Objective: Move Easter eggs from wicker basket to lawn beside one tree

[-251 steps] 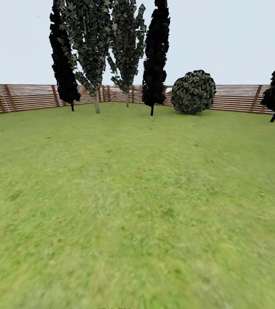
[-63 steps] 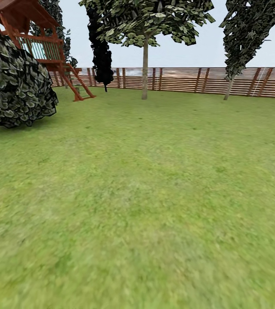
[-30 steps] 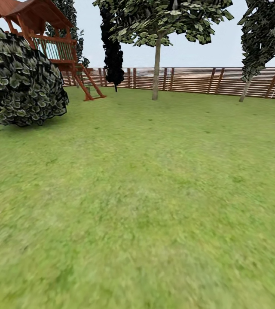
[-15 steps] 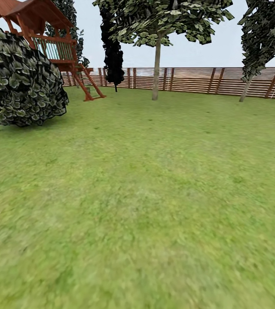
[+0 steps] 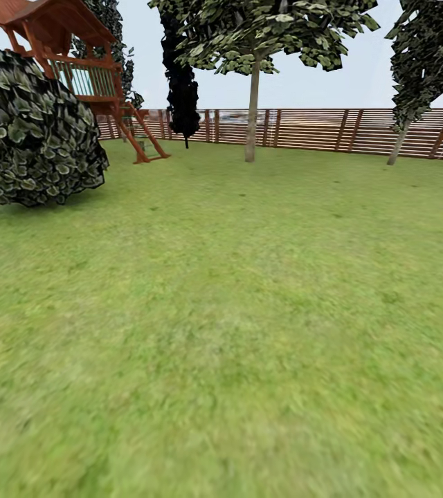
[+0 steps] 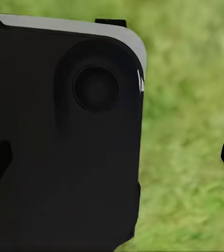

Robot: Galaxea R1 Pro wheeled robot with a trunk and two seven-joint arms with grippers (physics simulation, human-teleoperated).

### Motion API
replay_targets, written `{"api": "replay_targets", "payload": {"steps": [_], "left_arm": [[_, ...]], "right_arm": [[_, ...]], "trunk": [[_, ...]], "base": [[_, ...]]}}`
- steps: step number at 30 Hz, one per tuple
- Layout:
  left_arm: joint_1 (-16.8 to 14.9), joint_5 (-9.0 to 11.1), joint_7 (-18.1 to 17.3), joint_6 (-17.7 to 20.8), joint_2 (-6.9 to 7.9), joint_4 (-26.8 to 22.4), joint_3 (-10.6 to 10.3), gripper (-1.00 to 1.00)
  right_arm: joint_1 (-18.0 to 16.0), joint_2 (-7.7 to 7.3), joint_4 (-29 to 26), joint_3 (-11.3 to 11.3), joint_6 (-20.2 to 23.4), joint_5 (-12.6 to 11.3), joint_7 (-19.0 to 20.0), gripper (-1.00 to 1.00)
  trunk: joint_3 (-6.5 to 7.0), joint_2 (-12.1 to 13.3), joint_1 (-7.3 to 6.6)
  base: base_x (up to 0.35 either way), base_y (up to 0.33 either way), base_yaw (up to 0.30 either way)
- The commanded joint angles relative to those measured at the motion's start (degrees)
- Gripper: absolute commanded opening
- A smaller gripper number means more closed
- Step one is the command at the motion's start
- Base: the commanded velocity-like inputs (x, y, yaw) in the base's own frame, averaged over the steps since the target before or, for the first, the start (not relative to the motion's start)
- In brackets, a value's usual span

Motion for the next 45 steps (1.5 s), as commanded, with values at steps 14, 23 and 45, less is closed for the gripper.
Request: {"api": "replay_targets", "payload": {"steps": [14,23,45], "left_arm": [[-0.02,0.25,0.06,-0.07,-0.01,-0.01,2.36,1.0],[-0.02,0.25,0.07,-0.1,-0.01,-0.01,3.34,1.0],[-0.02,0.26,0.14,-0.1,-0.01,-0.01,3.33,1.0]], "right_arm": [[0.0,-0.03,0.23,0.03,-0.18,0.16,-0.02,1.0],[-0.02,-0.07,0.46,0.54,-0.15,3.93,-0.02,1.0],[-0.01,0.34,0.55,0.4,-0.17,4.43,0.05,1.0]], "trunk": [[-0.05,-0.02,0.03],[-0.05,-0.02,0.03],[-0.05,-0.02,0.03]], "base": [[0.318,0.0,0.0],[0.309,0.0,0.0],[0.295,0.0,0.0]]}}
